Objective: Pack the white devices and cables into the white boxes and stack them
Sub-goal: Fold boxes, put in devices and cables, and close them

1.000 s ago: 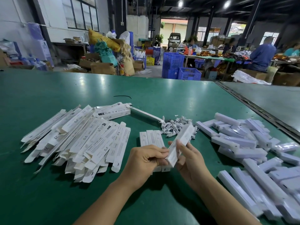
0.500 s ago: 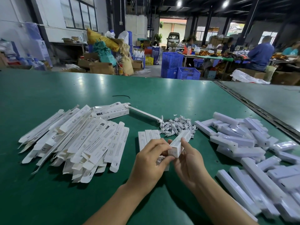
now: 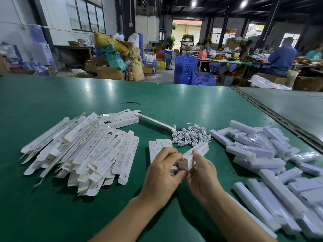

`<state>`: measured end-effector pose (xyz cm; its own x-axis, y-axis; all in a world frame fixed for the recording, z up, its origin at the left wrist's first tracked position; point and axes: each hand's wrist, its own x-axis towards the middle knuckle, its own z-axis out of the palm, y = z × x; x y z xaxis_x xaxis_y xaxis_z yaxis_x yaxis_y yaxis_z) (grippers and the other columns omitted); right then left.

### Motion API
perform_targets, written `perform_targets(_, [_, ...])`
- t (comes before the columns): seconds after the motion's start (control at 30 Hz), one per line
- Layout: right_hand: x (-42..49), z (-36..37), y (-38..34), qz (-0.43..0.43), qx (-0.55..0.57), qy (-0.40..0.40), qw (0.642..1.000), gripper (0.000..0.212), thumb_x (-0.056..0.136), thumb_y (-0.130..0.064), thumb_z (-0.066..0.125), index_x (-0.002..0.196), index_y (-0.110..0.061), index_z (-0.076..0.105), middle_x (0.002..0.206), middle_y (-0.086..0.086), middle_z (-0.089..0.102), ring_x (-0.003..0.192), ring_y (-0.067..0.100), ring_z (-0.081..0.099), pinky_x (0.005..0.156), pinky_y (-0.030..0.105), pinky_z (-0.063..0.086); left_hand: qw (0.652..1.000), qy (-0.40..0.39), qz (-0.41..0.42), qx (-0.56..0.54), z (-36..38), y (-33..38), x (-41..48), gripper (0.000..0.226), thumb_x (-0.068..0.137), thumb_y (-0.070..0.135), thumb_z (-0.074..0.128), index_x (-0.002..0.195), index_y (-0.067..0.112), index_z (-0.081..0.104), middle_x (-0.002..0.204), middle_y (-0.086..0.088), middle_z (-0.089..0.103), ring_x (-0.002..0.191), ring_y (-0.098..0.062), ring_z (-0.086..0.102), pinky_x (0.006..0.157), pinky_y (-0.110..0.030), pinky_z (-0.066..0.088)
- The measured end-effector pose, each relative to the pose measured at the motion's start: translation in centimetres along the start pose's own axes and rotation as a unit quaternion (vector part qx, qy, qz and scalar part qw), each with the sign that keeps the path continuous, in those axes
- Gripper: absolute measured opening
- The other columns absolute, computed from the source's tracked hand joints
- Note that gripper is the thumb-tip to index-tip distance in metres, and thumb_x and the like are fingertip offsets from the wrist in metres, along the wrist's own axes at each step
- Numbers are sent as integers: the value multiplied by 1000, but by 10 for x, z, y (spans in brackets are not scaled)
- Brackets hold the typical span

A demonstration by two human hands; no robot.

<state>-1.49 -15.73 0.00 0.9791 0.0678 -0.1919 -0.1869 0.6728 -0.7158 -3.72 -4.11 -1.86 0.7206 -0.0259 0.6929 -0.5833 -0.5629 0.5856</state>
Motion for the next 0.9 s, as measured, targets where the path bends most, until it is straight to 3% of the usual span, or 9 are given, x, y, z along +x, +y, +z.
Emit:
perform_targets(0.1, [2, 2, -1, 4, 34, -13, 999, 23, 104, -18, 43, 106, 4, 49, 75, 22, 68, 67, 26, 71, 69, 37, 61, 999, 21, 33, 10, 1, 2, -2, 23, 78, 10, 74, 101, 7, 73, 101, -1, 62, 95, -8, 61, 85, -20, 50])
perform_targets(0.2, [3, 3, -1, 1, 22, 3, 1000, 22, 104, -18, 44, 110, 3, 49, 87, 27, 67, 83, 35, 69, 87, 43, 53, 997, 33, 48, 59, 3, 4, -2, 24, 83, 19, 68, 102, 6, 73, 101, -4, 64, 92, -20, 66, 81, -33, 56])
perform_targets(0.27, [4, 2, -1, -5, 8, 16, 1000, 16, 103, -16, 46, 106, -1, 49, 82, 24, 63, 80, 34, 66, 71, 37, 54, 994, 26, 48, 93, 3, 4, -2, 22, 82, 18, 69, 100, 6, 73, 100, -6, 64, 88, -26, 66, 76, -39, 57])
perform_targets(0.33, [7, -2, 0, -3, 3, 27, 1000, 12, 102, -15, 48, 102, -3, 48, 67, 15, 59, 59, 26, 62, 47, 26, 51, 994, 14, 40, 102, 3, 3, -2, 22, 81, 15, 73, 100, 5, 72, 101, -6, 65, 90, -26, 66, 77, -40, 57])
perform_targets(0.37, [7, -4, 0, -2, 1, 29, 1000, 10, 102, -15, 49, 103, -5, 47, 66, 13, 55, 54, 23, 58, 43, 24, 48, 995, 5, 31, 93, 4, 3, -2, 23, 79, 11, 77, 100, 4, 71, 101, -6, 64, 92, -26, 66, 79, -40, 57])
perform_targets(0.5, [6, -6, 0, 7, -19, -21, 1000, 14, 102, -17, 49, 112, -9, 46, 88, 22, 53, 71, 29, 63, 55, 32, 55, 998, 3, 36, 56, 1, 0, -1, 32, 66, 2, 87, 93, 4, 70, 97, -4, 68, 91, -19, 66, 84, -30, 52])
perform_targets(0.63, [5, -7, -1, 4, -7, -40, 999, 28, 96, -20, 54, 118, -4, 50, 75, 16, 61, 57, 22, 63, 44, 26, 49, 999, 31, 19, -23, -3, 1, 2, 38, 66, 2, 88, 99, 9, 72, 88, 0, 73, 84, -7, 68, 84, -15, 52])
perform_targets(0.77, [4, -9, 2, -3, -21, -75, 997, 41, 79, -22, 63, 114, -4, 51, 71, 12, 62, 56, 18, 60, 49, 25, 52, 993, 19, -27, -110, -9, -1, 4, 30, 66, -8, 82, 88, 12, 80, 81, 2, 75, 76, -13, 72, 75, -34, 60])
perform_targets(0.9, [5, -11, 4, 24, -48, -90, 994, 44, 82, -23, 63, 121, -6, 49, 81, 12, 72, 67, 20, 70, 55, 26, 56, 972, -27, -155, -174, -16, -9, 5, 29, 69, 0, 85, 81, 25, 80, 80, 6, 76, 79, -7, 72, 79, -23, 57])
